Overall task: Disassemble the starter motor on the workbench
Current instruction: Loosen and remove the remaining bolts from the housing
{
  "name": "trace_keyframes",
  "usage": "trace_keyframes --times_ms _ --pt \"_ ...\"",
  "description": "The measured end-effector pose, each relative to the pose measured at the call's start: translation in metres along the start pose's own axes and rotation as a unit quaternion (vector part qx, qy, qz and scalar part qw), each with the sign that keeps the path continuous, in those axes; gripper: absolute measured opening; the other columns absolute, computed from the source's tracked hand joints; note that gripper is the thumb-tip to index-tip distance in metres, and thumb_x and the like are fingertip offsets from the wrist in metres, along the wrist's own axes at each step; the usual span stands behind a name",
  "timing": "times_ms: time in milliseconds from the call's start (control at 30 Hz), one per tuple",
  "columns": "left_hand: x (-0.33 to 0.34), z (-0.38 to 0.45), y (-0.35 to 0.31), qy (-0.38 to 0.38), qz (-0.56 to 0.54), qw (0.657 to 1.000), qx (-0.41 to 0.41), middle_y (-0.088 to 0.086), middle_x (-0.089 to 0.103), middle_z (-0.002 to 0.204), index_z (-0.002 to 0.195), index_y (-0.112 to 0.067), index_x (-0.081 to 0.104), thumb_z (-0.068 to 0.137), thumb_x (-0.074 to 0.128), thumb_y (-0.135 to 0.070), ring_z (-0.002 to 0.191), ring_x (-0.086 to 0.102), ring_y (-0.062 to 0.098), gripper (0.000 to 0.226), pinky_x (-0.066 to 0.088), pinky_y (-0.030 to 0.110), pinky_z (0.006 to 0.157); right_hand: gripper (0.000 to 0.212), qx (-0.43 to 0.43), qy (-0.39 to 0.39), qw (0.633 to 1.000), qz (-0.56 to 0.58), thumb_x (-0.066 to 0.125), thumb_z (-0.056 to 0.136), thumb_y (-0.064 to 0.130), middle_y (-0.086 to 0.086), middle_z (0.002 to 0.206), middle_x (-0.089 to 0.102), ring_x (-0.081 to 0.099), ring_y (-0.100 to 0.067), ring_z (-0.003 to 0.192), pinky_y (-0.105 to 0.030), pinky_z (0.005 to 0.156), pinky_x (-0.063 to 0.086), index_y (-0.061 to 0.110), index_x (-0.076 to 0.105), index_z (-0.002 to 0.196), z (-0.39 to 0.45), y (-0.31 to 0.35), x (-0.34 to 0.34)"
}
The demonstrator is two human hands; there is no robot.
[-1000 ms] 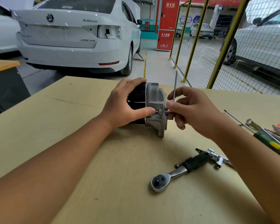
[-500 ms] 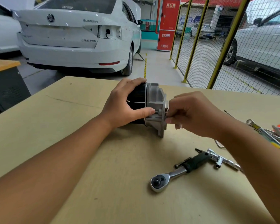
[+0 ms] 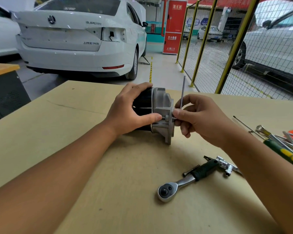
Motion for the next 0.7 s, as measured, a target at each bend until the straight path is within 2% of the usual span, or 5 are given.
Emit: trace_keyframes --times_ms 200,400,500,600,700 --pt "0.000 0.000 0.000 0.000 0.000 1.000 0.001 -0.003 0.057 0.123 0.143 -0.027 0.056 0.067 0.083 -0.065 0.113 0.059 0.012 0.089 0.055 0.036 0.096 0.008 -0.034 -0.011 0.997 -0.064 0.070 0.094 0.012 -0.020 0.065 0.066 0.058 -0.030 0.042 -0.031 0.042 0.046 0.009 0.062 0.093 0.000 0.003 0.001" --pt "0.000 0.000 0.000 -0.002 -0.003 1.000 -0.003 -0.004 0.057 0.122 0.142 -0.029 0.056 0.066 0.084 -0.063 0.113 0.060 0.012 0.088 0.054 0.037 0.097 0.015 -0.059 0.038 0.993 -0.098 0.057 0.103 0.015 -0.019 0.065 0.064 0.060 -0.033 0.042 -0.033 0.040 0.046 0.006 0.058 0.091 -0.004 0.010 0.007" --pt "0.000 -0.001 0.000 -0.001 -0.002 1.000 -0.005 -0.003 0.057 0.122 0.142 -0.029 0.057 0.065 0.085 -0.062 0.113 0.060 0.013 0.088 0.054 0.039 0.097 0.014 -0.104 0.047 0.983 -0.147 0.050 0.105 0.013 -0.013 0.065 0.065 0.062 -0.033 0.042 -0.034 0.040 0.048 0.016 0.057 0.094 -0.008 0.015 0.010" --pt "0.000 0.000 0.000 0.001 -0.003 1.000 -0.004 -0.003 0.057 0.123 0.143 -0.028 0.056 0.065 0.084 -0.062 0.114 0.060 0.013 0.089 0.054 0.038 0.097 0.018 -0.149 0.048 0.959 -0.236 0.048 0.105 0.012 -0.005 0.068 0.066 0.065 -0.027 0.044 -0.028 0.042 0.049 0.024 0.053 0.092 -0.009 0.019 0.012" --pt "0.000 0.000 0.000 0.002 -0.002 1.000 -0.003 -0.003 0.057 0.123 0.143 -0.027 0.057 0.066 0.084 -0.062 0.115 0.059 0.013 0.089 0.053 0.036 0.098 0.017 -0.153 0.053 0.949 -0.272 0.050 0.103 0.011 -0.001 0.071 0.067 0.069 -0.024 0.051 -0.032 0.045 0.053 0.022 0.051 0.090 -0.010 0.020 0.009"
Point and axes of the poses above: each hand's wrist, its own z-axis towards the middle knuckle, its own x-axis out of the palm, y = z × x, the point moved 7 cm from there along z, towards the middle knuckle
